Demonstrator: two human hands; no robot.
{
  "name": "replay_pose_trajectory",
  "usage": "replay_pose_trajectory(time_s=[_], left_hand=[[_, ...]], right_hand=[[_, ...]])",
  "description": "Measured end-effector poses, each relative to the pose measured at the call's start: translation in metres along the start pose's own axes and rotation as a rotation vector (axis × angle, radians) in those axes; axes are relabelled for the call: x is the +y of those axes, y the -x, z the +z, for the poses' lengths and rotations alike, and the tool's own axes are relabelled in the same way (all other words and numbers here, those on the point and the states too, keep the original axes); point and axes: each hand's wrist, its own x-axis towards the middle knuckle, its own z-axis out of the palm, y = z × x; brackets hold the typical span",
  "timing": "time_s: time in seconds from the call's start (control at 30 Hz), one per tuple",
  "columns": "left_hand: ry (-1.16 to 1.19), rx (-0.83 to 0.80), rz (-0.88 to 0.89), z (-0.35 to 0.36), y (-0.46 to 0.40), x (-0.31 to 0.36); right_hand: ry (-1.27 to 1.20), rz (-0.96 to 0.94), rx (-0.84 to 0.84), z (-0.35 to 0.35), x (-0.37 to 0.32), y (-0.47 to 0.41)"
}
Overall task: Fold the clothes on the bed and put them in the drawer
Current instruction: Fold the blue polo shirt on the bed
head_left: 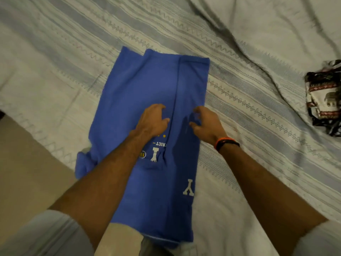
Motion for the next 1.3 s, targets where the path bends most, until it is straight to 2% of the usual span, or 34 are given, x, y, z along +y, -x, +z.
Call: replay_pose_trajectory(time_s=[0.33,0.47,0.57,0.7,0.8,0.93,1.03,1.13,1.2,1.23,1.3], left_hand=[[0.292,0.187,-0.346,0.02,0.154,-0.067],[0.487,0.382,-0.457,0.026,0.206,-0.103],[0.545,0.547,-0.542,0.026,0.232,-0.124],[0.621,0.686,-0.752,0.022,0.248,-0.171],[0.856,0.689,-0.901,0.017,0.236,-0.205],[1.094,0.643,-0.898,0.006,0.214,-0.217],[1.253,0.464,-0.907,-0.001,0.2,-0.223],[1.318,0.509,-0.911,-0.001,0.195,-0.235],[1.44,0.567,-0.916,-0.003,0.2,-0.242],[1.569,0.573,-0.898,-0.005,0.204,-0.245],[1.963,0.537,-0.798,-0.008,0.213,-0.256]], right_hand=[[-0.11,-0.09,-0.139,0.063,-0.043,0.082],[-0.074,-0.216,-0.185,0.096,-0.071,0.098],[-0.083,-0.235,-0.25,0.118,-0.094,0.102],[-0.029,-0.318,-0.281,0.159,-0.134,0.094],[0.07,-0.463,-0.283,0.186,-0.17,0.076],[0.082,-0.563,-0.235,0.209,-0.207,0.051],[0.174,-0.506,-0.329,0.225,-0.228,0.033],[0.23,-0.378,-0.384,0.238,-0.248,0.02],[0.119,-0.357,-0.403,0.249,-0.262,0.021],[-0.041,-0.309,-0.496,0.255,-0.269,0.025],[-0.459,-0.128,-0.793,0.264,-0.281,0.035]])
